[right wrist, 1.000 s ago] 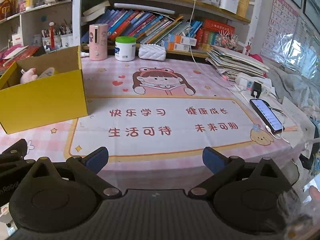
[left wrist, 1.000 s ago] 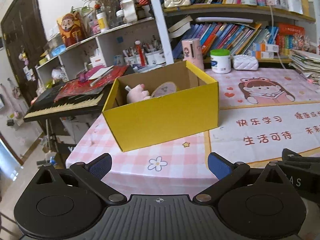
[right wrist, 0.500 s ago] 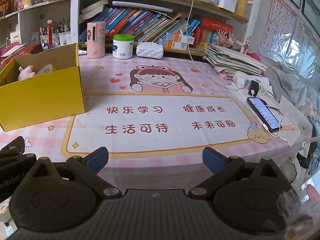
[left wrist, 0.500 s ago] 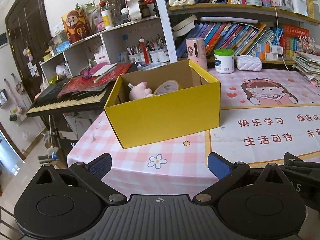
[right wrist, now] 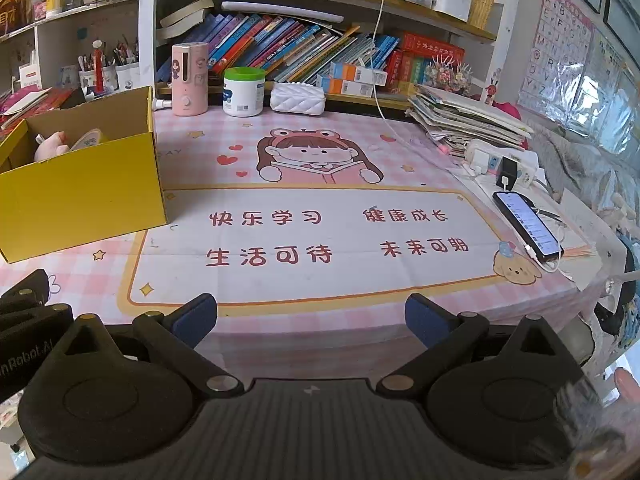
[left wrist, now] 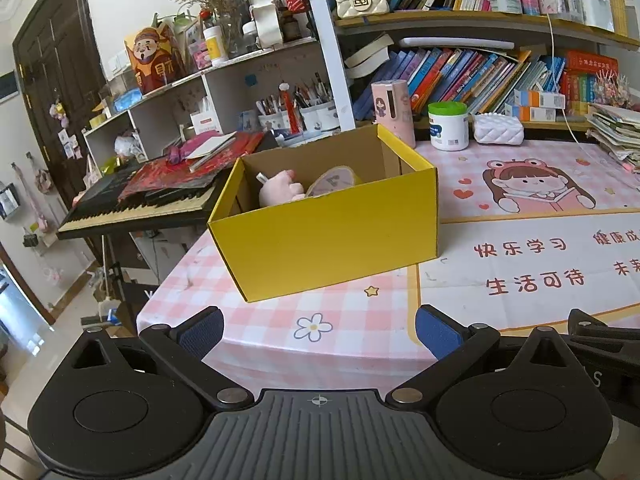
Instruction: Organize objects
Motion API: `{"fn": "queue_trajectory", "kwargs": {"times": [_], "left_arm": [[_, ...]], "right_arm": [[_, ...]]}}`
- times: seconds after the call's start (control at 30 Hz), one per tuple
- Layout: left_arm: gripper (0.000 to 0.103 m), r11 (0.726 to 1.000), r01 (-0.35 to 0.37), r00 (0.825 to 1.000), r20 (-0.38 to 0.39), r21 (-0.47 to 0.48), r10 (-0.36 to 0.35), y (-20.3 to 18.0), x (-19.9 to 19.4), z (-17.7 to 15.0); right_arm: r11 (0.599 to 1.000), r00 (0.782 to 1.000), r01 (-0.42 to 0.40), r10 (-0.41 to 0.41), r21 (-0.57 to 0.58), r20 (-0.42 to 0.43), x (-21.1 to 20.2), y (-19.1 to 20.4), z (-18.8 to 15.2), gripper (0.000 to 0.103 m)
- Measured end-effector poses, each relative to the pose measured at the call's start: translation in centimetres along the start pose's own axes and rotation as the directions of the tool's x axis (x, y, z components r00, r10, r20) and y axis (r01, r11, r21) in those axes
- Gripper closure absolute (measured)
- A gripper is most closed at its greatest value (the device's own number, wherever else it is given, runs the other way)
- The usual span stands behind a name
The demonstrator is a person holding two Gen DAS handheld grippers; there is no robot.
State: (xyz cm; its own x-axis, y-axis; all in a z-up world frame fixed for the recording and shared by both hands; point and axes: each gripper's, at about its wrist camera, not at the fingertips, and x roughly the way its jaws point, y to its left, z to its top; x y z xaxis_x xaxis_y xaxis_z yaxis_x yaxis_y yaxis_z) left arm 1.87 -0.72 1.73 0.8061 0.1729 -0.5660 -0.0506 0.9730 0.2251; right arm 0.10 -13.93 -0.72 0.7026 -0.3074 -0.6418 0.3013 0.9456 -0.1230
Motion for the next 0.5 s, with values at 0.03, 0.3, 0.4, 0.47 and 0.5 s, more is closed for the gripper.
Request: {"fn": "queue_trajectory", "kwargs": {"times": [0.03, 0.3, 0.4, 0.47, 0.5], "left_arm": [[0.000, 1.000, -0.002, 1.000, 0.002, 0.001, 0.002, -0.03, -0.03, 0.00], [0.000, 1.000, -0.012, 1.000, 0.003, -0.001, 0.012, -0.08, -0.08, -0.02], [0.000, 1.000, -0.016, 1.000, 0.001, 0.000, 0.016, -0.13, -0.06, -0.06], [0.000, 1.000, -0.018, 1.000, 0.002, 0.002, 0.018, -0.21, -0.07, 0.00], [0.000, 1.000, -0.019, 1.000, 0.002, 0.002, 0.019, -0.28, -0.07, 0.02]], "right_arm": [[1.000, 1.000, -0.001, 0.001, -0.001, 0.000, 0.00, -0.03, 0.01, 0.001], [1.000, 1.000, -0.010, 0.010, -0.006, 0.002, 0.04, 0.03, 0.05, 0.001], [1.000, 1.000, -0.012, 0.012, -0.010, 0.000, 0.07, 0.05, 0.05, 0.001], [1.000, 1.000, -0.012, 0.012, -0.009, 0.000, 0.07, 0.06, 0.04, 0.001], [1.000, 1.000, -0.011, 0.011, -0.009, 0.000, 0.06, 0.06, 0.03, 0.001]]}}
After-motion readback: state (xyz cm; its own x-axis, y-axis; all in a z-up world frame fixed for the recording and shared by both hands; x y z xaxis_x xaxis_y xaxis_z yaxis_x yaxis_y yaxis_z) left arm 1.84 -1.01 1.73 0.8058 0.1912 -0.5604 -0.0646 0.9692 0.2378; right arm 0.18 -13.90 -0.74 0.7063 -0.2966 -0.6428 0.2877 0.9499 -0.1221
